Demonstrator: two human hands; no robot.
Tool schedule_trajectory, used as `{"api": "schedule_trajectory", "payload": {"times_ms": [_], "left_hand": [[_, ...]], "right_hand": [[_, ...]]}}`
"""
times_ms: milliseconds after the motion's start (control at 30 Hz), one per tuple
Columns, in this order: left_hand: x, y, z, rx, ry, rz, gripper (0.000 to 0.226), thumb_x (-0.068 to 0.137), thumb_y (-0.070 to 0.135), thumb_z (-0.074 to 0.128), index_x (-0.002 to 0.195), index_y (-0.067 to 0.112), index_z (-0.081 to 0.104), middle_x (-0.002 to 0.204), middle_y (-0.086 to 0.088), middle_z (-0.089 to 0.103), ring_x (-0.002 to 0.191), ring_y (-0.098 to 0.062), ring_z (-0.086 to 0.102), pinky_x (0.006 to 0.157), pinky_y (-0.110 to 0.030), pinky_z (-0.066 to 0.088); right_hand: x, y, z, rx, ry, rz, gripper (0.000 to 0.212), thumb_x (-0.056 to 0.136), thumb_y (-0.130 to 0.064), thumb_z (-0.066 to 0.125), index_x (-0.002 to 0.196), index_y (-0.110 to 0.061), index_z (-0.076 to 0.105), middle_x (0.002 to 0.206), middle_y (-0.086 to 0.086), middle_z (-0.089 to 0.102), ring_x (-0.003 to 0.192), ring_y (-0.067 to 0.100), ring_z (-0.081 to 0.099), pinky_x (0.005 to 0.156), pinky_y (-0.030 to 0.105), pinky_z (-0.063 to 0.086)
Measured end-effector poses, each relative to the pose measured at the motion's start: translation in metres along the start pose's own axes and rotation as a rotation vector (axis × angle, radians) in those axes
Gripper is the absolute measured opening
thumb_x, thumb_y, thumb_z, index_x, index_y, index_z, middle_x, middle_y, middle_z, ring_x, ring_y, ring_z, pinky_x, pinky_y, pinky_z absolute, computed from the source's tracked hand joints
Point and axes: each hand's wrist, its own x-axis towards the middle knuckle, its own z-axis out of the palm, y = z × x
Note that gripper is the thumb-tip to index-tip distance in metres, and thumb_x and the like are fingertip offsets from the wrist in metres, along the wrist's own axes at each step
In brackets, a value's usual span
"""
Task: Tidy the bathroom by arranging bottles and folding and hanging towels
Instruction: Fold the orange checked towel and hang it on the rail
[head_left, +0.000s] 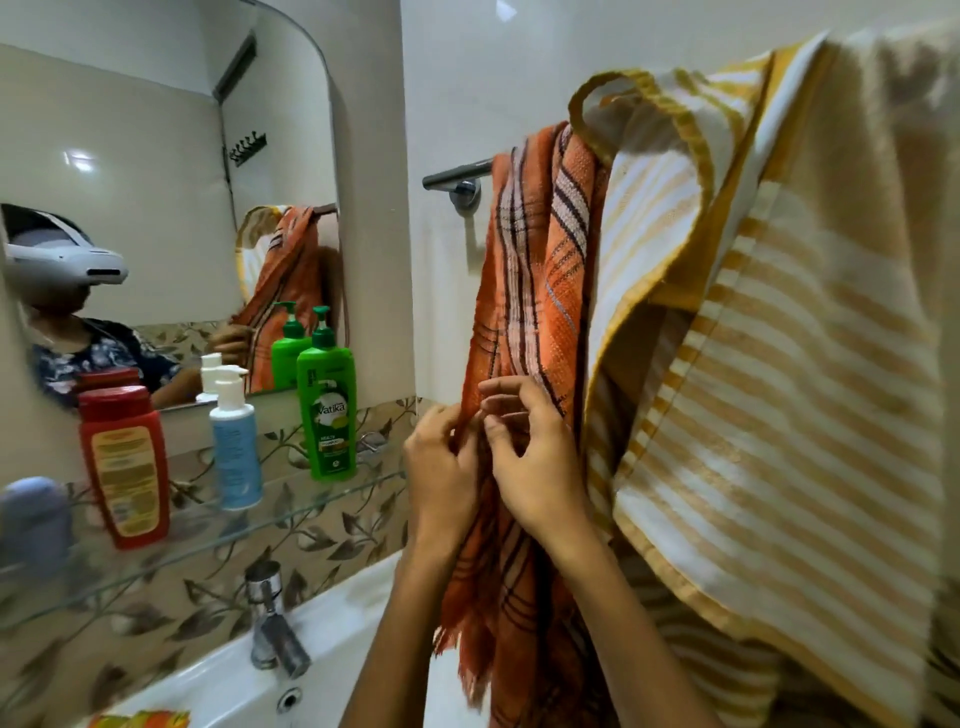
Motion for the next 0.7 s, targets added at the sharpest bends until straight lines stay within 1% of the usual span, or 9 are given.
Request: {"api": "schedule_trajectory", "payload": {"times_ms": [67, 133, 200, 267, 367, 433, 500, 567, 700], "left_hand": [[-0.012, 0.012, -0.027, 0.093, 0.006, 0.106, 0.013, 0.088, 0.003, 0.058, 0.084, 0.008, 0.070, 0.072, 0.004, 0.056, 0.066, -0.004, 0.052, 0.057, -0.007, 0.036], [-0.025, 0.026, -0.050, 0.162, -0.003, 0.144, 0.014, 0.089, 0.007, 0.058, 0.083, 0.011, 0.070, 0.071, 0.010, 0.050, 0.068, -0.002, 0.051, 0.057, -0.005, 0.038], [-0.039, 0.040, -0.065, 0.244, -0.008, 0.167, 0.015, 0.089, 0.009, 0.055, 0.082, 0.012, 0.068, 0.071, 0.012, 0.047, 0.070, -0.004, 0.051, 0.058, -0.006, 0.041], [-0.052, 0.053, -0.075, 0.317, -0.011, 0.187, 0.020, 0.090, 0.015, 0.050, 0.083, 0.010, 0.068, 0.071, 0.014, 0.044, 0.069, -0.002, 0.051, 0.060, -0.004, 0.042], [-0.068, 0.073, -0.083, 0.371, -0.011, 0.177, 0.031, 0.088, 0.028, 0.043, 0.090, 0.012, 0.069, 0.072, 0.010, 0.045, 0.069, -0.003, 0.051, 0.059, -0.007, 0.043], [-0.080, 0.086, -0.084, 0.409, -0.015, 0.154, 0.034, 0.088, 0.030, 0.041, 0.092, 0.013, 0.070, 0.073, 0.004, 0.048, 0.065, -0.007, 0.050, 0.053, -0.014, 0.042], [-0.095, 0.101, -0.080, 0.438, -0.012, 0.151, 0.040, 0.087, 0.036, 0.037, 0.091, 0.013, 0.070, 0.073, 0.001, 0.050, 0.065, -0.008, 0.050, 0.053, -0.018, 0.042], [-0.111, 0.117, -0.072, 0.456, -0.016, 0.136, 0.046, 0.085, 0.040, 0.035, 0.092, 0.012, 0.070, 0.073, 0.004, 0.051, 0.065, -0.005, 0.051, 0.054, -0.012, 0.039], [-0.143, 0.144, -0.058, 0.450, 0.020, 0.101, 0.047, 0.085, 0.043, 0.034, 0.090, 0.013, 0.071, 0.069, 0.016, 0.044, 0.064, 0.002, 0.049, 0.061, -0.003, 0.039]], "right_hand": [[-0.003, -0.011, 0.000, -0.072, -0.014, -0.093, 0.042, 0.087, 0.007, 0.048, 0.108, -0.027, 0.060, 0.102, -0.008, 0.060, 0.095, -0.001, 0.057, 0.082, 0.007, 0.045], [-0.008, -0.021, -0.002, -0.126, -0.073, -0.176, 0.055, 0.084, 0.013, 0.045, 0.116, -0.029, 0.059, 0.109, -0.009, 0.053, 0.096, 0.001, 0.053, 0.081, 0.005, 0.045], [-0.013, -0.032, -0.003, -0.202, -0.161, -0.246, 0.061, 0.085, 0.013, 0.044, 0.123, -0.033, 0.057, 0.115, -0.010, 0.044, 0.098, 0.006, 0.052, 0.085, 0.014, 0.049], [-0.017, -0.042, -0.005, -0.314, -0.211, -0.297, 0.053, 0.089, 0.006, 0.046, 0.124, -0.033, 0.057, 0.123, -0.007, 0.038, 0.111, 0.014, 0.047, 0.094, 0.026, 0.050], [-0.020, -0.052, -0.020, -0.495, -0.167, -0.387, 0.026, 0.088, -0.010, 0.058, 0.108, -0.024, 0.066, 0.133, 0.000, 0.045, 0.126, 0.025, 0.041, 0.102, 0.040, 0.043], [-0.018, -0.054, -0.033, -0.619, -0.165, -0.452, 0.021, 0.086, -0.013, 0.061, 0.102, -0.024, 0.068, 0.136, 0.003, 0.051, 0.134, 0.030, 0.037, 0.109, 0.045, 0.034], [-0.018, -0.056, -0.047, -0.677, -0.241, -0.456, 0.022, 0.090, -0.015, 0.057, 0.105, -0.029, 0.065, 0.140, -0.002, 0.048, 0.142, 0.028, 0.025, 0.117, 0.041, 0.012], [-0.022, -0.056, -0.062, -0.677, -0.295, -0.451, 0.022, 0.094, -0.018, 0.052, 0.108, -0.032, 0.062, 0.142, -0.007, 0.045, 0.146, 0.025, 0.016, 0.116, 0.036, -0.006], [-0.045, -0.056, -0.091, -0.641, -0.331, -0.509, 0.025, 0.092, -0.015, 0.048, 0.109, -0.026, 0.063, 0.127, -0.003, 0.058, 0.144, 0.024, 0.024, 0.117, 0.035, -0.007]]}}
